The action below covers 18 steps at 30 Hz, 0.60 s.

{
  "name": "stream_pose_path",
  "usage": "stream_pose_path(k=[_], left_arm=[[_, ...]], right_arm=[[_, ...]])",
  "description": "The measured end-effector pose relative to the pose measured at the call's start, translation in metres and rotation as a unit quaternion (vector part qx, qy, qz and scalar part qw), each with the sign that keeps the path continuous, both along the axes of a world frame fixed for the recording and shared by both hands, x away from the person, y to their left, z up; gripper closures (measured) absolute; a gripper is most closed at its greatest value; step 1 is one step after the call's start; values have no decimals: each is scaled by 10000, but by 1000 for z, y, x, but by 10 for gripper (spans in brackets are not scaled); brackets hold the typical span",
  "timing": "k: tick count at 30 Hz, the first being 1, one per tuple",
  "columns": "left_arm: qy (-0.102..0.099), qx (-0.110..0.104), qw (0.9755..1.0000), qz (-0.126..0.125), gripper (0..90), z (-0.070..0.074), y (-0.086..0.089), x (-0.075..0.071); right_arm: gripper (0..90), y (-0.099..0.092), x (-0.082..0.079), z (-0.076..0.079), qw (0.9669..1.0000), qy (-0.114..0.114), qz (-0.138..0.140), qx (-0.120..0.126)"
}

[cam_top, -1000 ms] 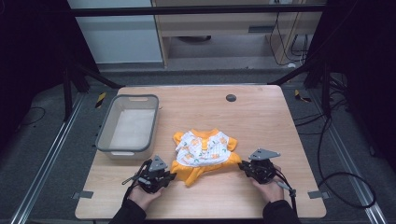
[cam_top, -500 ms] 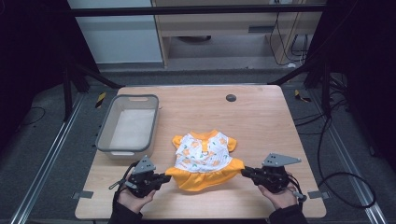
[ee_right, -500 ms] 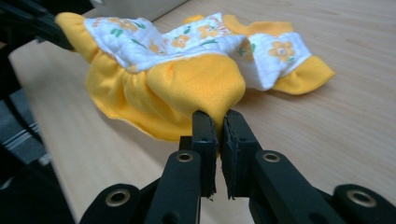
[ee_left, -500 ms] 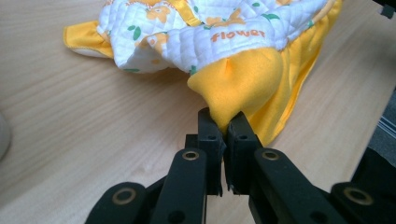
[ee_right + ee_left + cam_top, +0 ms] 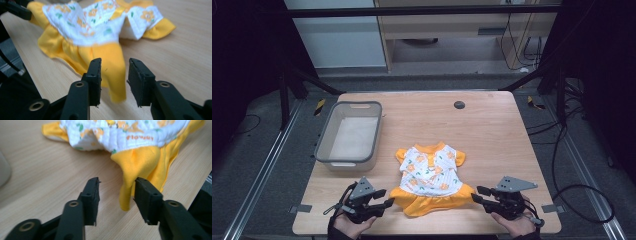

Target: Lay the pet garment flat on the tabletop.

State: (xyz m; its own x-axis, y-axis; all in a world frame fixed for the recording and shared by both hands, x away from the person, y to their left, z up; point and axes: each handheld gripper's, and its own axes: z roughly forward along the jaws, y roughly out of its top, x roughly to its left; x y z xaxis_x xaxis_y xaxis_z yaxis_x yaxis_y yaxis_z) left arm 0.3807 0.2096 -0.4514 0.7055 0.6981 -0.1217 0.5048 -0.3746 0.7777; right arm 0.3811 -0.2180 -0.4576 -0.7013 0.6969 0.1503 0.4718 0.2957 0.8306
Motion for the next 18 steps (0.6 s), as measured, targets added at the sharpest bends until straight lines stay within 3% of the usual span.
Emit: stream_pose_path(k=[5, 11, 16, 17, 18], left_arm=[[-292, -122, 9995, 79, 489, 18, 2, 5], [-553, -85, 9977, 375, 466, 37, -3, 39], [-770, 253, 9956, 461, 447, 45, -21, 72], [-749, 262, 9956, 493, 445, 44, -24, 77], [-756, 341, 9953, 505, 445, 43, -27, 84]], right_arm=[[577, -2, 6, 11, 9994, -285, -166, 126], [555, -1, 33, 23, 9976, -519, -433, 141], [531, 6, 62, 27, 9971, -536, -536, 114], [514, 10, 73, 26, 9970, -518, -568, 58], [514, 10, 73, 26, 9970, -518, -568, 58]])
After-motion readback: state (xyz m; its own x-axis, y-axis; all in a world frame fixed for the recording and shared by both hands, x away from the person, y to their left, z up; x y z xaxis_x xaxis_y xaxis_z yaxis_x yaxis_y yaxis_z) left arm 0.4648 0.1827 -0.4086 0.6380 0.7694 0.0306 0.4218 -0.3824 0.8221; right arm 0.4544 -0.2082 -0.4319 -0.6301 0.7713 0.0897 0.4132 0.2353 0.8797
